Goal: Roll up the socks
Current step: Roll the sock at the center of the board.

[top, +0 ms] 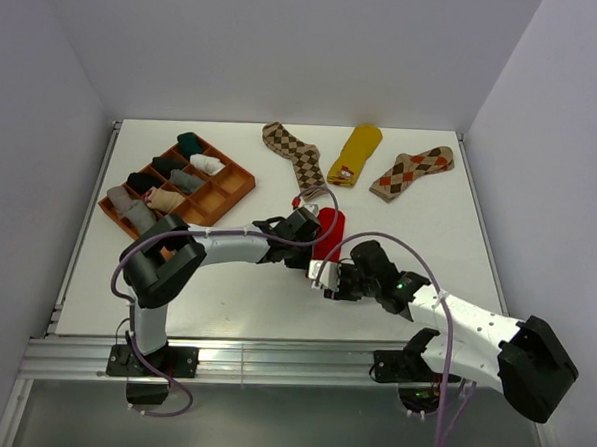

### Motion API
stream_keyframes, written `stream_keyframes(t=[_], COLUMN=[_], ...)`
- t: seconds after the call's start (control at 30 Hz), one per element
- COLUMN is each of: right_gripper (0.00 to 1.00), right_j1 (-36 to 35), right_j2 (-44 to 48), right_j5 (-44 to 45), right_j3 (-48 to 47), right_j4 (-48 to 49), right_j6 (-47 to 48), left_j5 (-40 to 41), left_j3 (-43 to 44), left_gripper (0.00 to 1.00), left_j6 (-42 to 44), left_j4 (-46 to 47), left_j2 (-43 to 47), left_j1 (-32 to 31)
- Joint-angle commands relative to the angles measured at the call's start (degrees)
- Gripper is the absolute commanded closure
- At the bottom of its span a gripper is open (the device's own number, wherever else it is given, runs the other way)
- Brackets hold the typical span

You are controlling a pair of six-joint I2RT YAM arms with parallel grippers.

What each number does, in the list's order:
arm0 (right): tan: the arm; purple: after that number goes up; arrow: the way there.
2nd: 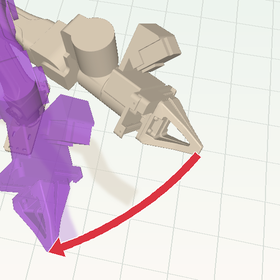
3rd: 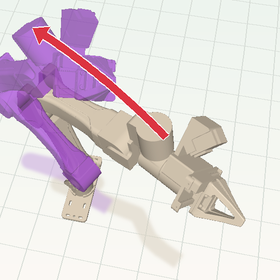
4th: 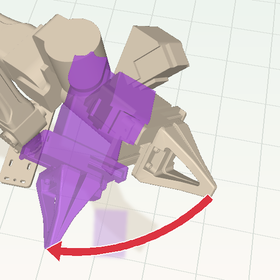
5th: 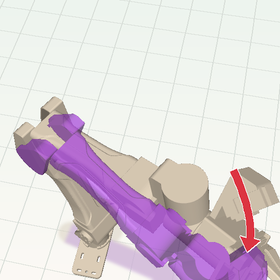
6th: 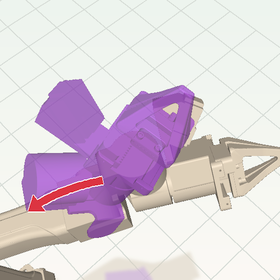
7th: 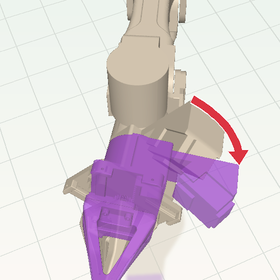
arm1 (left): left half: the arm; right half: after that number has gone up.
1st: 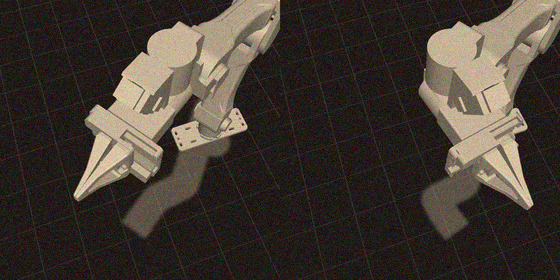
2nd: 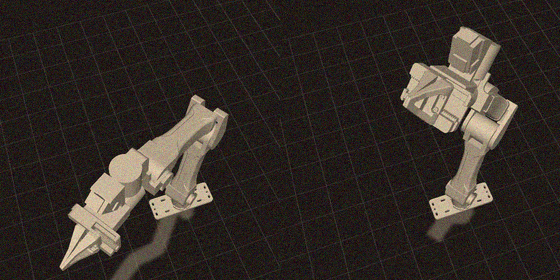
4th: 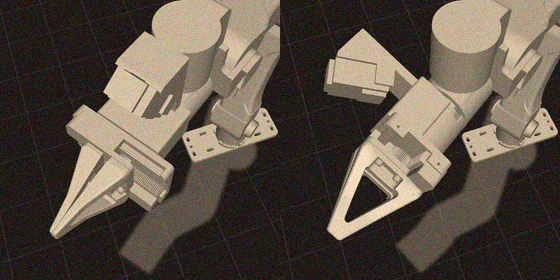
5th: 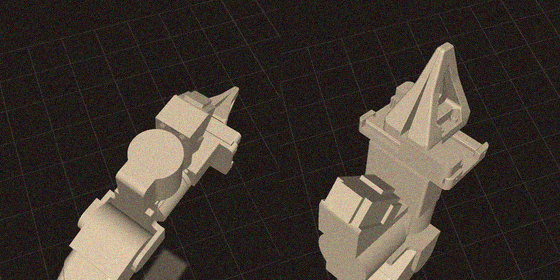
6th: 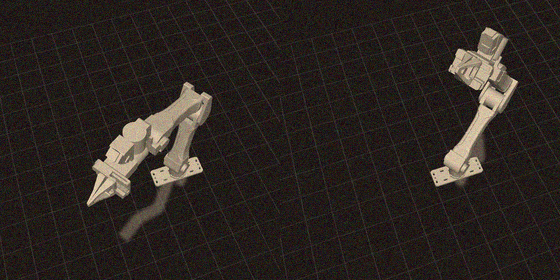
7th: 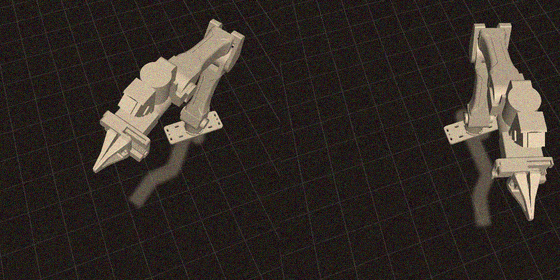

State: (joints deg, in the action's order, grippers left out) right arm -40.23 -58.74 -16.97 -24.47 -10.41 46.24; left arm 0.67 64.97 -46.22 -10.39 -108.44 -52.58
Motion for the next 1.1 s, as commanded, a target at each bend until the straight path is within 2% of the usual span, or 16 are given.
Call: stream_keyframes(t=[0.0,0.23,0.5,0.8,0.87,0.9,1.03,1.07], right_gripper=[0.54,0.54,0.55,0.69,0.76,0.78,0.8,0.8], right_j1=[-5.1,-11.27,-13.12,-13.03,-12.86,-12.68,-8.22,-7.16], right_j2=[-0.23,-4.71,-11.65,-17.63,-17.99,-17.73,-15.88,-15.7], right_j5=[8.0,14.94,21.97,23.12,21.64,19.8,9.08,3.93], right_j3=[2.66,4.43,4.26,1.97,0.57,-0.22,-5.14,-7.59], right_j4=[8.81,16.21,22.98,21.93,20.53,16.87,4.99,2.27], right_j6=[3.07,3.6,6.67,4.3,2.81,2.11,-0.88,-0.89], left_j5=[-1.28,-2.16,-3.13,-4.36,-4.36,-4.45,-4.53,-4.62], left_j3=[-1.43,-0.99,-0.9,-1.69,-1.69,-1.69,-2.65,-3.44], left_gripper=[1.0,1.0,1.0,1.0,1.0,1.0,0.99,0.95], left_j6=[0.78,1.39,2.09,2.88,3.06,3.06,2.98,2.71], left_j4=[-9.82,-9.91,-9.91,-9.82,-9.91,-9.91,-8.68,-8.24], left_j2=[-4.14,-4.67,-4.85,-3.97,-3.97,-3.97,-2.92,-2.57], left_j1=[-0.25,-0.25,-0.25,-0.25,-0.25,-0.25,-0.07,0.1])
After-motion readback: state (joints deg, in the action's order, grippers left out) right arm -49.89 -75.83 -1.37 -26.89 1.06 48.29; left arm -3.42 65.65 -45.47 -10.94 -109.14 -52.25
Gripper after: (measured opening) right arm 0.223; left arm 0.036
